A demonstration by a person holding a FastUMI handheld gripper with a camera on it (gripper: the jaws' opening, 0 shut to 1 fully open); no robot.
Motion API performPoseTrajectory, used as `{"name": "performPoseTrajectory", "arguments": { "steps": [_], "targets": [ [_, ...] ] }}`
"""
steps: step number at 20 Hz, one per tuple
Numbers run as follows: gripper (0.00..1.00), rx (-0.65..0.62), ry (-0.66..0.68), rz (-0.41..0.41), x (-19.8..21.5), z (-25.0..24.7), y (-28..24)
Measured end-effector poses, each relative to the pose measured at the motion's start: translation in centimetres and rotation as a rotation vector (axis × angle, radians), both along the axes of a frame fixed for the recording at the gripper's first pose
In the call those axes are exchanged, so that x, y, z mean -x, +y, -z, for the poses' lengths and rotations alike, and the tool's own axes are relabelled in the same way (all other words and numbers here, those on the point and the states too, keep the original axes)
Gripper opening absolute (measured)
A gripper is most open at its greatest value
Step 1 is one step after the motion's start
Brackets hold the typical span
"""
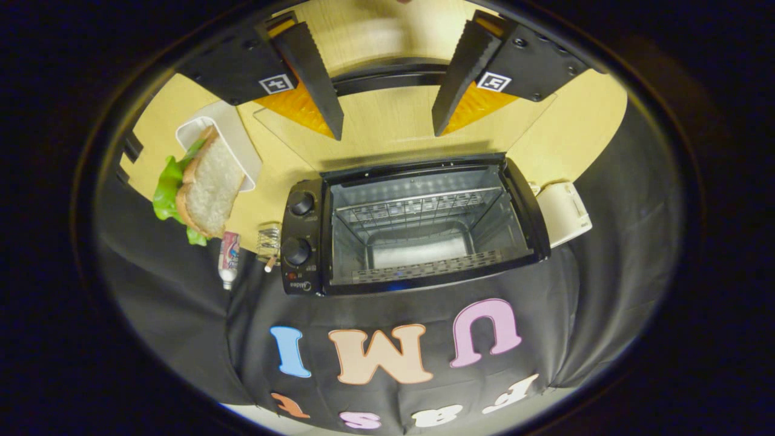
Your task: Open the toaster oven, put the food inside, and close the toaster oven door.
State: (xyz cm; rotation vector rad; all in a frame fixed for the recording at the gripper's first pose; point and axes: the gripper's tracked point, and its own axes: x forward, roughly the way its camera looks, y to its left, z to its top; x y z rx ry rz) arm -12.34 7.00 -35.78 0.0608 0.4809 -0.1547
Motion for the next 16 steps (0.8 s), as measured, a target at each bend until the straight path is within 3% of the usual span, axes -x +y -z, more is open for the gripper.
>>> {"name": "performPoseTrajectory", "arguments": {
  "steps": [6, 16],
  "targets": [
    [0.87, 0.018, 0.038, 0.008, -0.1, 1.3, -0.6],
    [0.87, 0.053, 0.035, -0.034, -0.2, -0.4, -0.3]
  ]
}}
